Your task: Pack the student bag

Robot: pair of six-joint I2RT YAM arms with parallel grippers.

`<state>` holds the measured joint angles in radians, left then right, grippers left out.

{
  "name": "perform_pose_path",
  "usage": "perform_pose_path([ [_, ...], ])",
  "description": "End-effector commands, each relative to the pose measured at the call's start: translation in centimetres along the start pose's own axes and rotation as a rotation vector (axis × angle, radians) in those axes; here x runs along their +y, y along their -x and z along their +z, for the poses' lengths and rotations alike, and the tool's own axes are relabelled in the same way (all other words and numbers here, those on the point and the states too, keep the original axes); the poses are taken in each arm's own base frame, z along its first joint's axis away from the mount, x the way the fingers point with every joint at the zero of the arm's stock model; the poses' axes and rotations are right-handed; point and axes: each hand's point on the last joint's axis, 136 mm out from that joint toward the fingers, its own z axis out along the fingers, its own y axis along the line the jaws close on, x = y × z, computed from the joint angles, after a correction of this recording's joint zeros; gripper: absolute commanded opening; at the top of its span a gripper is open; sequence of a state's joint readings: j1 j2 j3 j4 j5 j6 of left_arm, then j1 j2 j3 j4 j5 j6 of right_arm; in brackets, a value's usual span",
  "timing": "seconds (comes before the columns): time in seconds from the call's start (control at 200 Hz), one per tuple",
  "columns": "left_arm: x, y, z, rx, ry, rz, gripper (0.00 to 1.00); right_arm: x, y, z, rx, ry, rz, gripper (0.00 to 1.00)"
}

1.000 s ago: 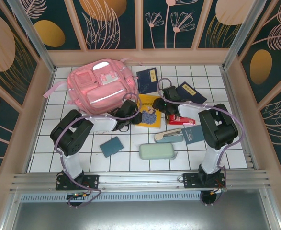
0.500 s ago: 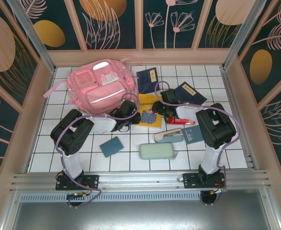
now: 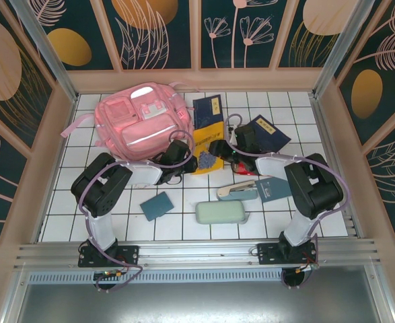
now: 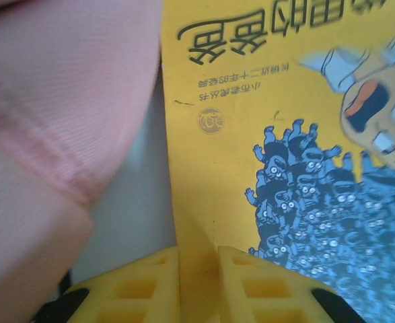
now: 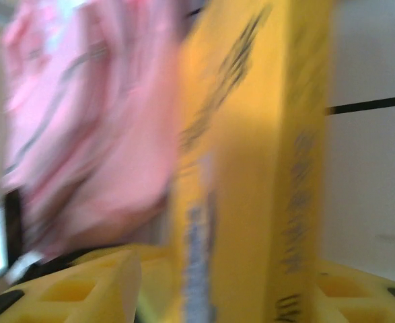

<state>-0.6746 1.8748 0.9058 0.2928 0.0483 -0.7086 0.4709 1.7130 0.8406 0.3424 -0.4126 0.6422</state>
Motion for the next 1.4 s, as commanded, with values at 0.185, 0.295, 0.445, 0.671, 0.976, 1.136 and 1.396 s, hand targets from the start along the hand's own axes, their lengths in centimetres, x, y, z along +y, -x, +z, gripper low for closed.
perform_pose_path([
  [0.185,0.0,-3.1,0.6,0.099,-0.021,0.019,0.2,3.6,-1.9,1.2,0.109,0.157,-0.018,0.46],
  [0.295,0.1,-3.0,0.6,0.099,-0.011,0.029,0.21,2.8,-1.5,1.0,0.093,0.105,-0.035,0.46],
  [0.445,0.5,-3.0,0.7,0.103,0.011,0.043,0.2,1.6,-0.4,0.7,0.096,0.069,-0.045,0.53],
  [0.671,1.7,-3.7,1.0,0.121,0.06,0.056,0.2,-0.1,0.8,1.2,0.149,0.012,-0.049,0.55],
  [0.976,2.1,-3.8,1.0,0.125,0.082,0.081,0.2,-0.8,1.1,1.5,0.228,0.015,-0.053,0.48],
  [1.136,1.7,-3.3,0.8,0.118,0.074,0.081,0.22,-0.5,1.1,1.3,0.243,0.043,-0.045,0.08],
  [1.396,-2.3,2.6,-3.4,-0.018,0.047,0.134,0.48,1.6,3.8,-1.8,0.079,0.1,-0.063,0.0],
])
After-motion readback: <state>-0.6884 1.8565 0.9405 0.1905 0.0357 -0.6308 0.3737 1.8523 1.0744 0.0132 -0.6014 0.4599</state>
